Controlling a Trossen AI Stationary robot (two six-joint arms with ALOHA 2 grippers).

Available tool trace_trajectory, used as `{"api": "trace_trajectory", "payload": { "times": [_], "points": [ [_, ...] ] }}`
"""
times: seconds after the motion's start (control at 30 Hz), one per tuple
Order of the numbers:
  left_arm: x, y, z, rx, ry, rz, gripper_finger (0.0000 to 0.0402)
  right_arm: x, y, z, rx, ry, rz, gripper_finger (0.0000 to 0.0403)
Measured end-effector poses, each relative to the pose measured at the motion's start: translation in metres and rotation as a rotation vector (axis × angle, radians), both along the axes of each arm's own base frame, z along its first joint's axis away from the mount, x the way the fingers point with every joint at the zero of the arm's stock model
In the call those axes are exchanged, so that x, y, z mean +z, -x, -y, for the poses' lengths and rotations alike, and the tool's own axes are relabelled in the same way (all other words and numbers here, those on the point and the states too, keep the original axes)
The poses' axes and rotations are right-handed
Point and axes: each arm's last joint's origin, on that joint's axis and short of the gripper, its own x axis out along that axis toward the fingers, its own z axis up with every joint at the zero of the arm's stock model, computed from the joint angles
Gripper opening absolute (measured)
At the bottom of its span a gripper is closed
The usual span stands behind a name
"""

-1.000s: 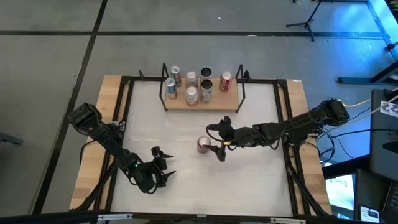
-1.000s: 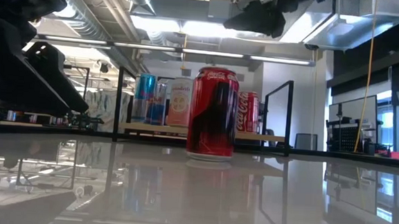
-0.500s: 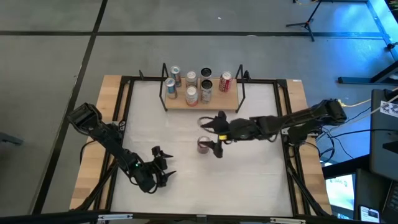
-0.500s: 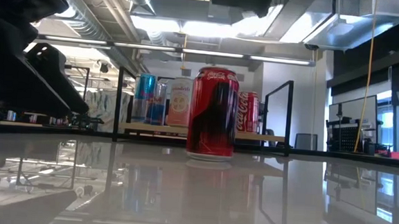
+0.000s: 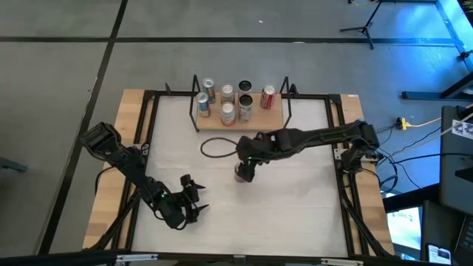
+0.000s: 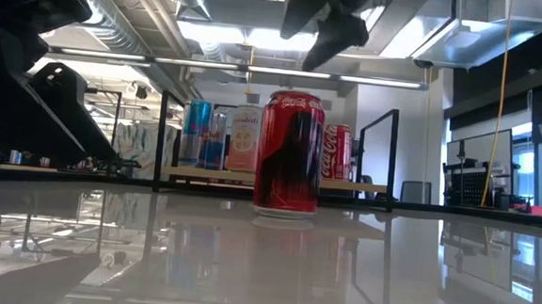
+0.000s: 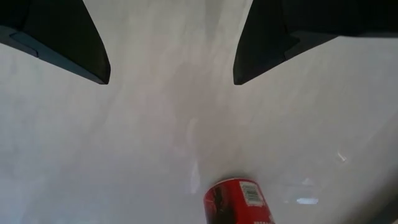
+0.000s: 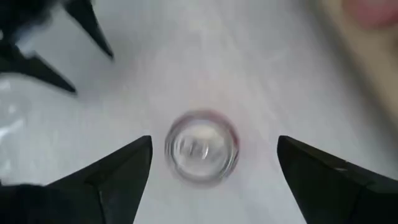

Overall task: Place canned beverage on shelf
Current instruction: Put the red soda can aligned with the other red white soda can on the shelf

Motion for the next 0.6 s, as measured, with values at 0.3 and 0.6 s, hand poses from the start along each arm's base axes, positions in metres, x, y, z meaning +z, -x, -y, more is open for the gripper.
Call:
{"api": "trace_trajectory", "payload": {
  "times": [0.3, 0.6],
  "points": [
    [0.000, 0.000, 0.000, 0.002, -0.004, 0.000, 0.0330, -0.030, -0.013, -0.004, -0.011, -0.040, -0.098, 0.0340],
    [0.000, 0.000, 0.000, 0.002, -0.005, 0.000, 0.0330, -0.037, -0.019, -0.005, -0.003, -0.035, -0.095, 0.0340]
  ]
}}
